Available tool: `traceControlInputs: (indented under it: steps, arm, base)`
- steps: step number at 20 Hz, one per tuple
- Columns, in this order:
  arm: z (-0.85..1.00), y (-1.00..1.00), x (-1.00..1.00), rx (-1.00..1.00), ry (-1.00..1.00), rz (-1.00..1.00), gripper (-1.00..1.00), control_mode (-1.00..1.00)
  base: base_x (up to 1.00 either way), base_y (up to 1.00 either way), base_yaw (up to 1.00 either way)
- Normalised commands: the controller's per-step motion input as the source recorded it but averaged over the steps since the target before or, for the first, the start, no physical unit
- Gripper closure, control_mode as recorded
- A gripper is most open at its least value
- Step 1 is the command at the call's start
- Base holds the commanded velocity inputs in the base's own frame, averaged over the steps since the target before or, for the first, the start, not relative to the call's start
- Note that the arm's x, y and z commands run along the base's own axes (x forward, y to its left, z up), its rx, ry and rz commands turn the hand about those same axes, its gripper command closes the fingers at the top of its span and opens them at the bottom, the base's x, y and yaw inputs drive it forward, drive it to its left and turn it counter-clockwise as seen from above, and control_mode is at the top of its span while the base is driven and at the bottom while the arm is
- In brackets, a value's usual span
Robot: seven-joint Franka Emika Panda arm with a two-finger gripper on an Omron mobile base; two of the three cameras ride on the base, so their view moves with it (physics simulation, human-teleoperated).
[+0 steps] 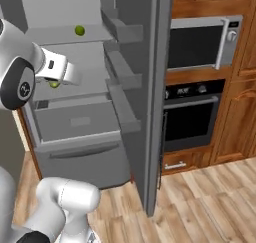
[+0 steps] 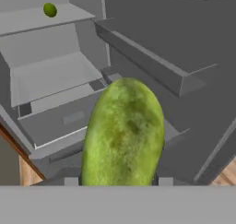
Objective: Open the fridge, remove the mango, lime, and steak, and place them on any counter.
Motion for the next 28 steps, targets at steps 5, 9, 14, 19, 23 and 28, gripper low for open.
traceControlInputs:
  steps: [5,9,14,19,23,28]
  arm:
    - [0.00,0.00,0.00,0.00,0.00,0.00,1.00,1.00]
    - [0.00,0.00,0.00,0.00,0.00,0.00,1.00,1.00]
    - [0.00,0.00,0.00,0.00,0.00,0.00,1.00,1.00]
    - [0.00,0.00,0.00,0.00,0.00,0.00,1.00,1.00]
    - [0.00,0.00,0.00,0.00,0.00,0.00,1.00,1.00]
    - [0.00,0.00,0.00,0.00,0.00,0.00,1.00,1.00]
  base:
    - [-1.00,0.00,-0.44]
    - [-1.00,-0.04,-0.45]
    - [-1.00,-0.20,-0.46]
    - [-1.00,-0.31,-0.48]
    - [-0.63,-0.47,-0.50]
    - [-0.01,-0.70,-0.38]
